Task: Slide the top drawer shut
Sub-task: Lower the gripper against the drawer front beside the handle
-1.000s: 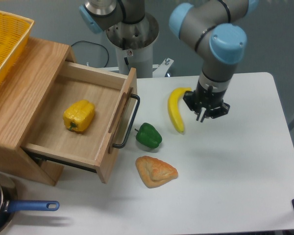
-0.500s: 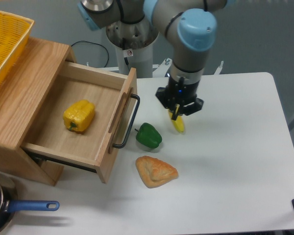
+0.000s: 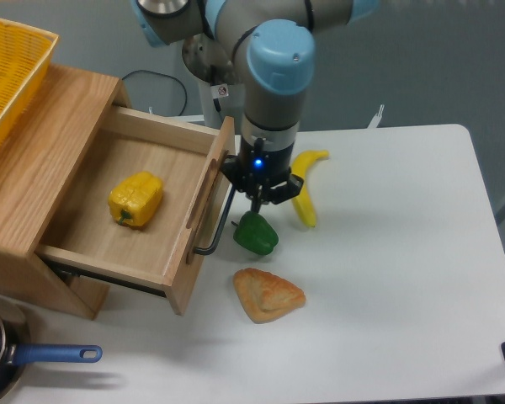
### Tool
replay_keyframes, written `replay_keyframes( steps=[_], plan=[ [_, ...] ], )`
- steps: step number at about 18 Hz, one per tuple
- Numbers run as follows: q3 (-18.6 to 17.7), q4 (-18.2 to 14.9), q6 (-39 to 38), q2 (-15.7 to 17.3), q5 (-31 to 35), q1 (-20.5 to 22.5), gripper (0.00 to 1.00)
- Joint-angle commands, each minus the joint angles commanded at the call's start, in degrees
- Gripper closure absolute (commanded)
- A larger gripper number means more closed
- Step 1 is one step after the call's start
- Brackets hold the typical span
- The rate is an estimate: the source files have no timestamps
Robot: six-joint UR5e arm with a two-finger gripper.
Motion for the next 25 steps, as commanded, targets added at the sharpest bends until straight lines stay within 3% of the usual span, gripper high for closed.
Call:
replay_keyframes(
  steps=[13,25],
  plan=[
    [-0.61,-0.09,-0.97,0.53,-0.8,-1.32,0.87],
    [-0.7,-0.09,-5.18,0.53,-0.8,-7.11,0.87]
  ],
)
